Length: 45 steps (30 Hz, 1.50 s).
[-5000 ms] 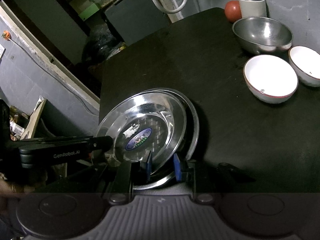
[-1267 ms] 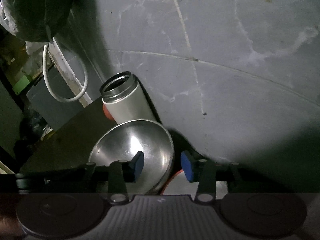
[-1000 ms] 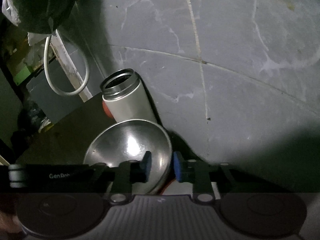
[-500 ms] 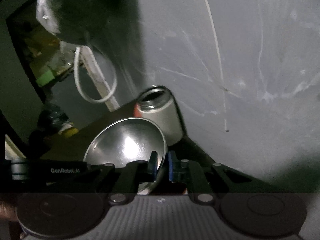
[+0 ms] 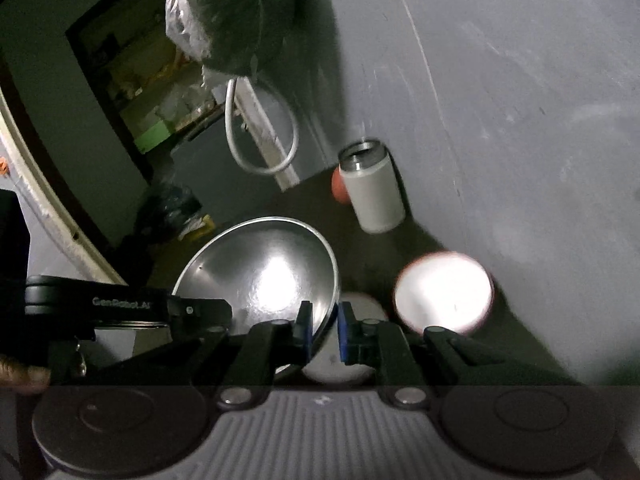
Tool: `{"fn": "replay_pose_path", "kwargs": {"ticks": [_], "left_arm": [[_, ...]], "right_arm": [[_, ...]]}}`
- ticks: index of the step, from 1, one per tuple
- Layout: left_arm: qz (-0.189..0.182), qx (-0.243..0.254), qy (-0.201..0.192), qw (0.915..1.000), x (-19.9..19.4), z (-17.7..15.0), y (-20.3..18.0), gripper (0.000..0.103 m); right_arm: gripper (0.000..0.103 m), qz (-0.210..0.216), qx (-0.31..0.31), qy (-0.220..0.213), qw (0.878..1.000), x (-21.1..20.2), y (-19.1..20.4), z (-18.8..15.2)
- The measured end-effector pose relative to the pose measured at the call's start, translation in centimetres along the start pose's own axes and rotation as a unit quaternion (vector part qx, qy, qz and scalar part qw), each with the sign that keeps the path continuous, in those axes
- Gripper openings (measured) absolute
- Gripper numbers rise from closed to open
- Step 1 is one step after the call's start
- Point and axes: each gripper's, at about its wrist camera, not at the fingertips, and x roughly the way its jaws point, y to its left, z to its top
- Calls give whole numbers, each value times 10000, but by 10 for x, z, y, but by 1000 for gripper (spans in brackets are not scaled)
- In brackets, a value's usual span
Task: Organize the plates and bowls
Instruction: 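Lift the steel bowl with both grippers and carry it beside the plates, then lower the steel bowl onto the table and open both grippers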
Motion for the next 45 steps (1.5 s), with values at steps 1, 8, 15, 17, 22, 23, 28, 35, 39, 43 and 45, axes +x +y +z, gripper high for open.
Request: {"fn": "replay_pose_path", "kwargs": {"ticks": [1,8,15,17,22,23,28,35,39,43,45], "left_arm": [[-10,-31,85,10000,0,-7,0,20],[51,-139,659,9977,6,-52,-1,20],[127,-52,1070,9942,8,-85,-3,21],[137,-70,1195,9927,9,-93,-2,22],[185,-58,1386,9902,13,-106,-4,23],[197,-44,1405,9899,14,-107,-7,24],[254,12,1418,9896,21,-108,-10,24],[338,62,1441,9890,27,-106,-10,25],[393,138,1283,9909,16,-106,-9,31],[518,124,1034,9932,4,-103,-5,44],[574,82,865,9946,0,-99,-3,54]], "right_arm": [[14,26,27,69,10000,-4,-2,-5],[14,82,52,580,9983,-28,-9,-44],[15,87,51,904,9959,-41,-12,-67],[15,120,28,996,9949,-44,-13,-72],[15,193,0,1211,9925,-48,-14,-83],[15,212,-3,1219,9923,-50,-15,-84],[15,273,52,1212,9922,-50,-21,-85],[16,399,91,1242,9914,-47,-24,-89],[21,383,126,1151,9925,-50,-27,-89],[46,359,208,1045,9937,-55,-33,-88],[52,344,231,1000,9941,-57,-37,-87]]}}
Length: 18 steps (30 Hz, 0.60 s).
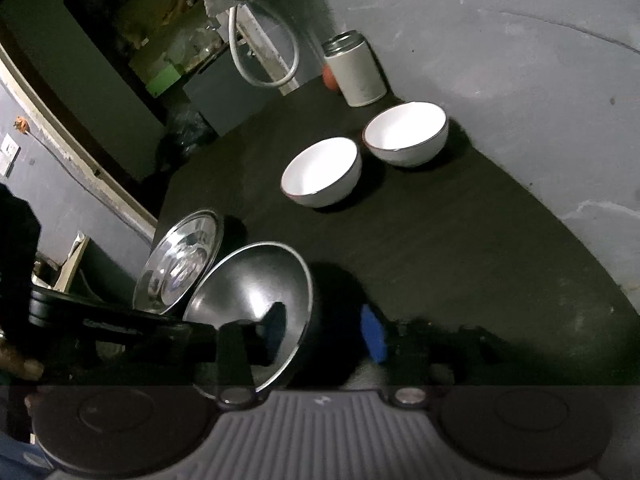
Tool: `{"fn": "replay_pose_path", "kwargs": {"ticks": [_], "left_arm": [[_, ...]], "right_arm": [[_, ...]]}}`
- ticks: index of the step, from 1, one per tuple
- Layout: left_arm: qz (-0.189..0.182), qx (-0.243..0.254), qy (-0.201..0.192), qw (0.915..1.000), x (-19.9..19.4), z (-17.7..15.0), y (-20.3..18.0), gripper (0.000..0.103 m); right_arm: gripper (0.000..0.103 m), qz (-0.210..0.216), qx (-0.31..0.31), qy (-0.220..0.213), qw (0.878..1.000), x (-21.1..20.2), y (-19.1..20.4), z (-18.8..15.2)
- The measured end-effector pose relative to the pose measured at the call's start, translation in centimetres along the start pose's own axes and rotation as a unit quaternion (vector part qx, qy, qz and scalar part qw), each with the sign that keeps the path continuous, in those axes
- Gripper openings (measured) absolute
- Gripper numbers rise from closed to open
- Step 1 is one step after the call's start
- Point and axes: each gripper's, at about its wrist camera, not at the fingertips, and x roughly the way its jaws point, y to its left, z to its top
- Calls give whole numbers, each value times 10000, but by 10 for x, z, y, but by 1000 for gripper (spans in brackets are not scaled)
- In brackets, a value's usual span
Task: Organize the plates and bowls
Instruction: 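Lower the steel bowl onto the table and open both grippers, then move both grippers to a white bowl and close them on its rim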
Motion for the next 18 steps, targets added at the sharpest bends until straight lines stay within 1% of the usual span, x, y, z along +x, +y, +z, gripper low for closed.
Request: {"fn": "replay_pose_path", "kwargs": {"ticks": [1,2,3,4,5,6,7,8,10,11,12,15,18], "left_arm": [[24,-24,-85,10000,-2,2,1,56],[38,-37,-153,9999,-2,6,1,62],[48,-39,-219,9997,-3,9,2,72],[75,-46,-273,9996,-3,11,2,77],[138,-55,-329,9993,-2,14,2,86],[190,-67,-356,9992,-1,18,2,92],[227,-85,-370,9990,1,21,3,93],[240,-116,-388,9989,3,27,4,93],[236,-246,-474,9983,6,37,7,94],[228,-321,-527,9978,8,43,9,100],[221,-390,-594,9972,11,49,10,102],[240,-487,-766,9956,19,71,13,102],[265,-464,-793,9954,29,94,13,102]], "right_arm": [[56,-8,19,-22,10000,-1,-1,0],[59,-13,39,-42,10000,-1,-2,1],[62,-19,54,-58,10000,-2,-3,1],[70,-30,64,-78,9999,-2,-4,2],[81,-41,66,-108,9999,-3,-5,3],[86,-41,57,-148,9999,-3,-5,3],[92,-39,37,-192,9998,-4,-5,4],[94,-46,15,-221,9997,-4,-4,5],[103,-71,-6,-245,9997,-4,-4,8],[103,-74,16,-270,9996,-3,-4,10],[103,-64,44,-283,9996,-2,-5,12],[103,-89,193,-336,9992,6,-6,22],[103,-203,452,-411,9979,17,-10,37]]}}
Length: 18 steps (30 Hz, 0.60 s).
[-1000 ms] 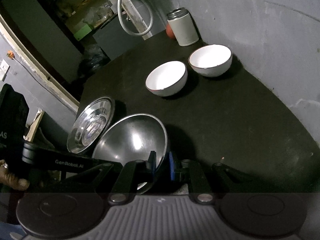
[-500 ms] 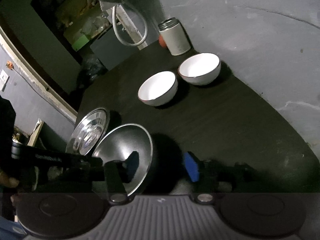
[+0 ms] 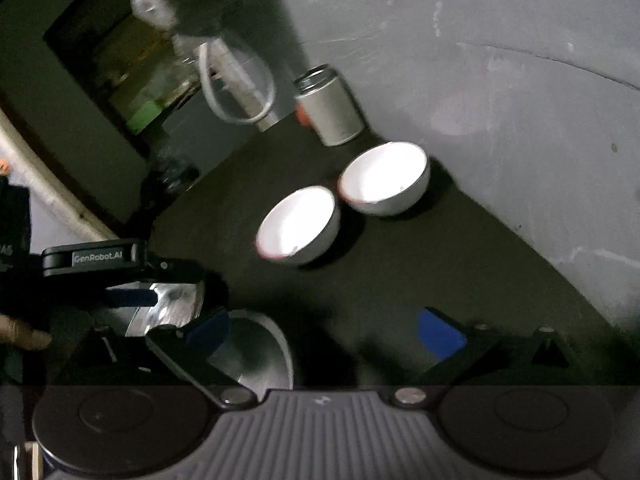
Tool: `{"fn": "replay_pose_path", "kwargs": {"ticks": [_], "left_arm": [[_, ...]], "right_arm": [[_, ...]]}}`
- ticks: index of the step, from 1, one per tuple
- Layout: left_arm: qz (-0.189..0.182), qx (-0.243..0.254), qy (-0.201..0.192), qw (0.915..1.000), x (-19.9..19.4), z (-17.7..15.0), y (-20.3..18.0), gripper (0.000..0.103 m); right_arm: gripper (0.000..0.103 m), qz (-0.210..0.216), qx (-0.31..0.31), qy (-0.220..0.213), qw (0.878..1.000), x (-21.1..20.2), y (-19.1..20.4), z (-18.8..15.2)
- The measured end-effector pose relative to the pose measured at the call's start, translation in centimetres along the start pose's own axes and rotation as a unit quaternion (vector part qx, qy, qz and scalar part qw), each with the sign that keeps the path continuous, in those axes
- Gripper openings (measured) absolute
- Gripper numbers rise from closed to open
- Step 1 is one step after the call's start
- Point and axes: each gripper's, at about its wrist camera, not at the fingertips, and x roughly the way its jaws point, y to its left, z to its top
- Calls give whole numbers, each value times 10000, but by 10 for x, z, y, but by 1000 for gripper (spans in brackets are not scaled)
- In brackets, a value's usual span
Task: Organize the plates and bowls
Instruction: 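Move both grippers to a white bowl and close them on its rim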
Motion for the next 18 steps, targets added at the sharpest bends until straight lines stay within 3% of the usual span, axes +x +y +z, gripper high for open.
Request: {"fn": "replay_pose_path", "kwargs": {"ticks": [7,18], "left_arm": [[-46,221,110,9997,36,29,-8,102],[-34,671,356,9971,77,40,-15,102]], "right_arm": [[103,-313,534,-28,9981,31,-8,29],[103,-634,630,-22,9960,63,-7,43]]}}
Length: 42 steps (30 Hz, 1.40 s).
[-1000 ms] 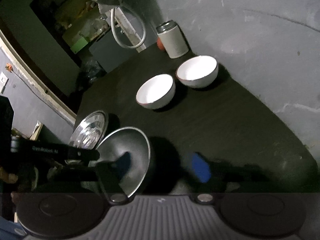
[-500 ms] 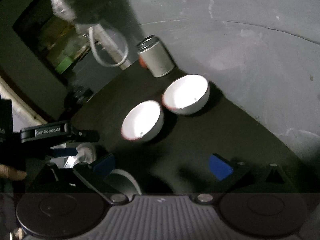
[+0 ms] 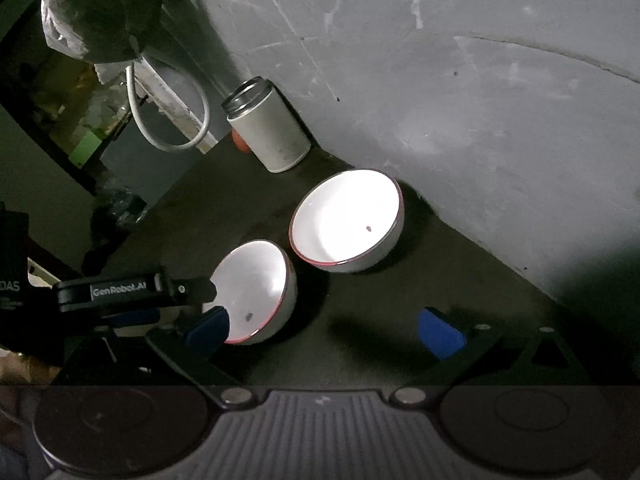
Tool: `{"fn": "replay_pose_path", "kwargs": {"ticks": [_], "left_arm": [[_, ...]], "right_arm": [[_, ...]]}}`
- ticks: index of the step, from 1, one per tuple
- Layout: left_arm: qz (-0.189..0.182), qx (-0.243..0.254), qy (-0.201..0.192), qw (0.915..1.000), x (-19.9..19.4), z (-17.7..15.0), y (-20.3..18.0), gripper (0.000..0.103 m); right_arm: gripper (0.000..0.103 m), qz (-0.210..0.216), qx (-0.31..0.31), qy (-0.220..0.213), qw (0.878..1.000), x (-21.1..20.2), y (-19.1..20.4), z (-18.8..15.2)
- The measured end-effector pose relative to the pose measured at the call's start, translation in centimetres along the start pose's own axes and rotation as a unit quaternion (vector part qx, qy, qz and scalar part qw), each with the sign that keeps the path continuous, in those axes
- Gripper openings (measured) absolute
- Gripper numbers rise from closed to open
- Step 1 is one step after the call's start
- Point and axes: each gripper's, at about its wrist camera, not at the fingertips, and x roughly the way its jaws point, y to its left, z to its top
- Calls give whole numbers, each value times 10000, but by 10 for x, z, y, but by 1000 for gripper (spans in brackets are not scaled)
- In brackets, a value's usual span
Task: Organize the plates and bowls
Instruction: 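Move both grippers to a white bowl and close them on its rim, then lift the white bowl with both grippers and lower it into the steel bowl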
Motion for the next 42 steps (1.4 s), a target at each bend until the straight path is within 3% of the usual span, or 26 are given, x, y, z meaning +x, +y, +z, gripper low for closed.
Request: {"fn": "replay_pose_path", "kwargs": {"ticks": [4,8,11,18,24,26,33,42], "left_arm": [[46,121,24,9999,4,2,-1,102],[143,247,-2,9996,6,4,-5,100],[86,304,1,9995,5,4,-8,87],[-257,259,63,9993,6,4,-13,50],[-603,220,110,9979,6,3,-20,16],[-666,204,132,9975,5,2,-22,9],[-638,107,119,9978,-1,-6,-22,7],[-751,40,-228,9969,-40,-13,-22,8]], "right_arm": [[102,-148,2,11,9999,10,3,1],[91,-202,-19,4,9998,20,7,2],[82,-249,-66,13,9997,24,11,1],[77,-196,-24,63,9998,33,16,3],[56,-211,-76,122,9997,42,23,5],[41,-151,-56,144,9998,43,24,5],[19,36,-60,170,9998,44,27,4],[17,229,-187,72,9995,26,31,3]]}}
